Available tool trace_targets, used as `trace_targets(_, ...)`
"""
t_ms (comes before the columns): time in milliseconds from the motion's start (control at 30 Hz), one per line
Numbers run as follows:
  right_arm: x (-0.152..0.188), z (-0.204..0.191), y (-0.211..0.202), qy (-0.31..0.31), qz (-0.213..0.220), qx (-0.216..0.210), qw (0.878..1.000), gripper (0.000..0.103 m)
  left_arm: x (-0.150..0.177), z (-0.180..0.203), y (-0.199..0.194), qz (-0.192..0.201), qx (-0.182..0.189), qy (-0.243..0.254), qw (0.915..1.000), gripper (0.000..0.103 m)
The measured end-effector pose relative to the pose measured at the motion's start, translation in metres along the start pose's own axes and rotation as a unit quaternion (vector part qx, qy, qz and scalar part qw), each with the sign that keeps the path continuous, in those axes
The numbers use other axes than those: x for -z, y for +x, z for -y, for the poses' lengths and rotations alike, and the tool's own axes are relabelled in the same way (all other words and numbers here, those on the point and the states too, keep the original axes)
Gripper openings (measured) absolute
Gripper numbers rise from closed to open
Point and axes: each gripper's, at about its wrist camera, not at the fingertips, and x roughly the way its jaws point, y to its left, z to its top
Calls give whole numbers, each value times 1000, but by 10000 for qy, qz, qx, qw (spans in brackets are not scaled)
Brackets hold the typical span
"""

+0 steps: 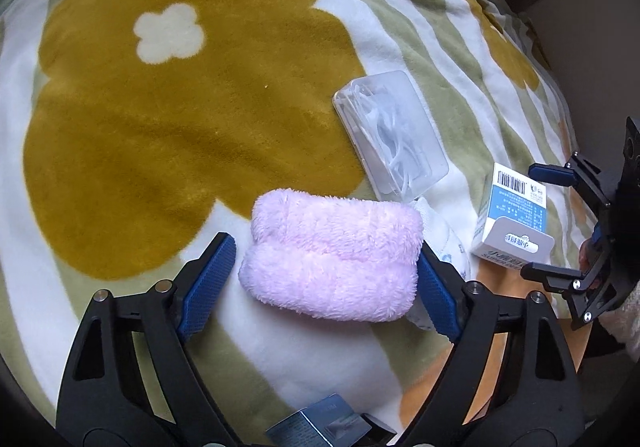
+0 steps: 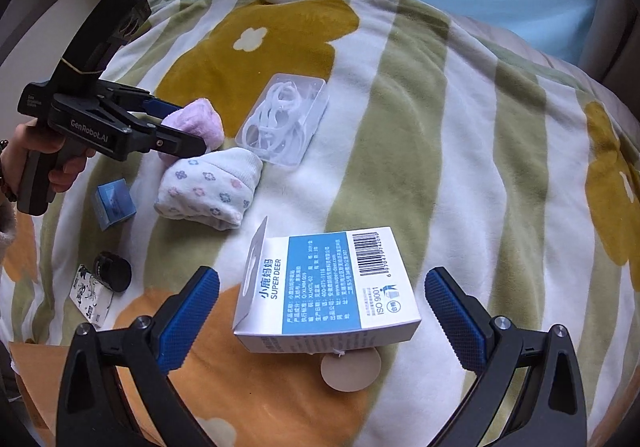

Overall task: Organize objects
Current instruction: 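Grasp the pink towel roll with the left tool while the right tool grasps the white-and-blue box, then carry the towel and box into the cardboard box and open both tools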

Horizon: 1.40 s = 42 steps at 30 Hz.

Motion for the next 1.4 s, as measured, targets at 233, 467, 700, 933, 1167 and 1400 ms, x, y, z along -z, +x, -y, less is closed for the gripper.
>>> trace_targets(233, 0, 1, 7, 82, -124, -119, 9998, 85, 0, 8, 1, -40, -21, 189, 9998, 64)
trace_targets(467, 0, 2, 5, 191, -95, -123, 9997, 84, 0, 17, -8, 44, -230, 405, 9989, 50)
trace_targets(700, -4, -2, -3, 257, 4, -105, 9996, 84, 5, 21, -24, 167, -414, 488, 9978, 44)
trace_targets(933, -10, -11, -27, 201, 162, -42, 9997, 84, 13, 26, -61, 453, -513, 489, 9965, 43)
trace_targets(1167, -11, -23, -68, 345, 336, -37, 9988, 84, 27, 50, -118, 784, -594, 378, 9944, 43)
trace_targets(1400, -6, -50, -132, 64, 566, -156, 9983, 84, 69, 96, -180, 1157, -854, 344, 9890, 43)
